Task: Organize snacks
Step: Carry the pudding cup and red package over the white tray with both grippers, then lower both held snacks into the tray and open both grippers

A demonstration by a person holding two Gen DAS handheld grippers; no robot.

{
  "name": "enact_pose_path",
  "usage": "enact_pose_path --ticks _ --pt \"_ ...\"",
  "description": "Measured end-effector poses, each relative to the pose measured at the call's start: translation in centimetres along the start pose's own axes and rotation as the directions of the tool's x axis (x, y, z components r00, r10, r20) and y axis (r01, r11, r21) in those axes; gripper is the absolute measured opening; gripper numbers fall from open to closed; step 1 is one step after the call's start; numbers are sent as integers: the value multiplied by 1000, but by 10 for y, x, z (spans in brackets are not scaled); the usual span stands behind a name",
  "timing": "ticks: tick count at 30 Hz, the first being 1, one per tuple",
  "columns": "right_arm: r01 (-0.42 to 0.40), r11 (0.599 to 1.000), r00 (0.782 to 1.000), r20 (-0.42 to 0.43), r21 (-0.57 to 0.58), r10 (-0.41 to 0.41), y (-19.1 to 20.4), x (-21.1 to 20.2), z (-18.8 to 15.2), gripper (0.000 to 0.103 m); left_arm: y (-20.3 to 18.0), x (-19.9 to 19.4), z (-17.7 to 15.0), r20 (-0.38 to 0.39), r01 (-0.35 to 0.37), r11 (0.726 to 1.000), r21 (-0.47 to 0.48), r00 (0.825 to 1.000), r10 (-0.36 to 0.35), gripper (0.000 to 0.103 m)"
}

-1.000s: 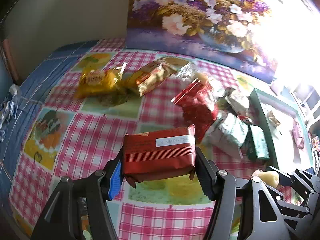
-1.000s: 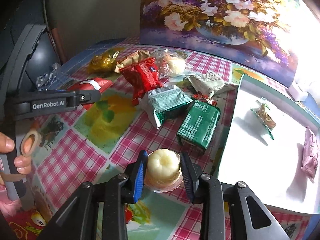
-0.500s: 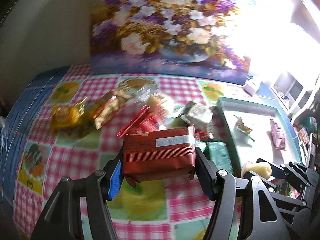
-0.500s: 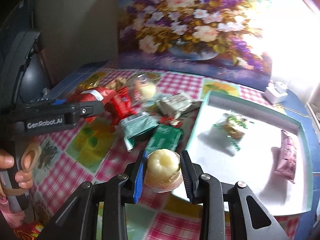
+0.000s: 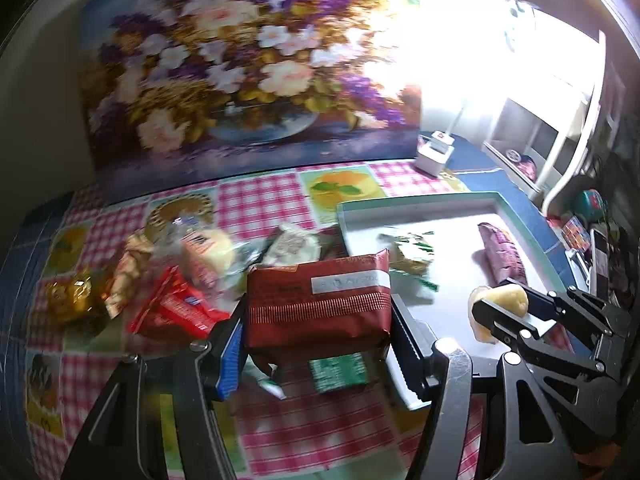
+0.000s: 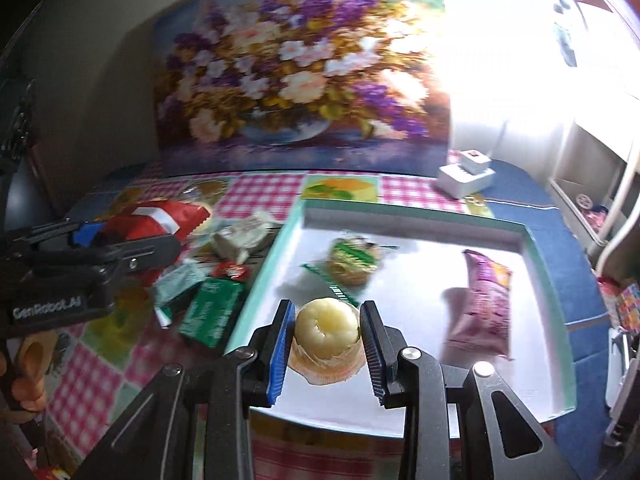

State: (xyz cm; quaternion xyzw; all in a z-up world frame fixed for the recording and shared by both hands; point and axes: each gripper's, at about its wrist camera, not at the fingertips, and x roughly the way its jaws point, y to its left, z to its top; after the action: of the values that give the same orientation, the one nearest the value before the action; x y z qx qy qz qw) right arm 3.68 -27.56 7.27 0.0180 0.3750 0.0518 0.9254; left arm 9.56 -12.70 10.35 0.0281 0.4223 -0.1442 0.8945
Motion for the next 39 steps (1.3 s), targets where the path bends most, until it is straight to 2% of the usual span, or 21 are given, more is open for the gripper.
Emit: enact_pose_path --ticks 7,16,28,39 --pt "65 997 998 5 45 -65 -29 -2 -5 36 -39 13 9 -13 40 995 89 999 -39 65" --pt "120 990 993 -28 77 -118 -52 5 -13 36 -73 32 15 -45 71 986 152 997 -65 65" --pt "169 979 984 -82 116 -160 -73 15 -23 36 -101 61 9 -108 97 979 178 991 -79 66" --pt "185 975 978 -117 125 -171 -79 23 -27 37 -104 75 2 -164 107 981 160 983 -80 66"
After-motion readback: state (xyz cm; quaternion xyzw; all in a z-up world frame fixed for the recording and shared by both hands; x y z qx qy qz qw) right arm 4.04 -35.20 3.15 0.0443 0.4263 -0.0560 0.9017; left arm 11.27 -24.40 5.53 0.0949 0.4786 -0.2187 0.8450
